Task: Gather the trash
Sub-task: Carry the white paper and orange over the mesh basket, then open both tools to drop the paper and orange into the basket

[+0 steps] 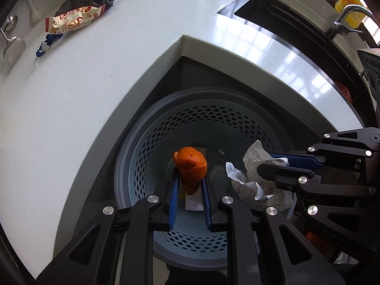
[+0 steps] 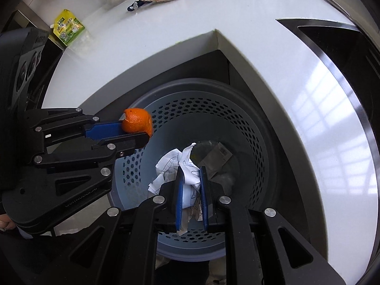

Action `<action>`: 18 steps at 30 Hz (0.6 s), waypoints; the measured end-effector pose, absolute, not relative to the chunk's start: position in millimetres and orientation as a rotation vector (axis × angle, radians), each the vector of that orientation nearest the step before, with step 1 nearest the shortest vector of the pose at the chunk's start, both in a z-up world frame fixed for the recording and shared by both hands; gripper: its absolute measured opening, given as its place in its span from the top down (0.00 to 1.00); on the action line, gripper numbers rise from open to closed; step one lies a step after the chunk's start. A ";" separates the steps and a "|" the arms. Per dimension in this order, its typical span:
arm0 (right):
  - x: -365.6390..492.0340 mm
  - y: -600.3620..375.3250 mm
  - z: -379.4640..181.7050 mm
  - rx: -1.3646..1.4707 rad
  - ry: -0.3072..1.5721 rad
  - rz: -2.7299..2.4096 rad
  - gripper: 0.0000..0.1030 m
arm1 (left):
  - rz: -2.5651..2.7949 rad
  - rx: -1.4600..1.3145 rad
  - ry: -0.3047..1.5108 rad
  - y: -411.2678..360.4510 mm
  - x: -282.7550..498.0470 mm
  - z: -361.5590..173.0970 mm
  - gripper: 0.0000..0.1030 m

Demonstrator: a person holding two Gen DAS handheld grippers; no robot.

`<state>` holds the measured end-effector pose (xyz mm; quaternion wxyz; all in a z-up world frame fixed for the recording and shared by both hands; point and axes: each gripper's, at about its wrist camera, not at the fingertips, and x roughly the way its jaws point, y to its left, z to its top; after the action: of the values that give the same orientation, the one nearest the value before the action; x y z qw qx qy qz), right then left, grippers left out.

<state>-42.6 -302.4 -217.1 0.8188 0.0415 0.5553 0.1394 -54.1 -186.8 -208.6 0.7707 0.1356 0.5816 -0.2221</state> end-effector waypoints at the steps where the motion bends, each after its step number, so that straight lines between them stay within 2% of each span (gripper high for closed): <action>1: -41.7 -302.8 -219.2 0.085 1.188 0.294 0.88 | -0.483 0.298 1.265 -187.4 -54.0 -210.8 0.83; 18: -24.7 -297.4 -234.9 0.058 1.235 0.262 0.86 | -0.509 0.341 1.314 -201.3 -43.0 -237.9 0.81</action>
<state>-24.7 -297.4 -234.9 0.8069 0.0270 0.5773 0.1224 -43.0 -201.3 -237.9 0.7486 0.1560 0.6009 -0.2328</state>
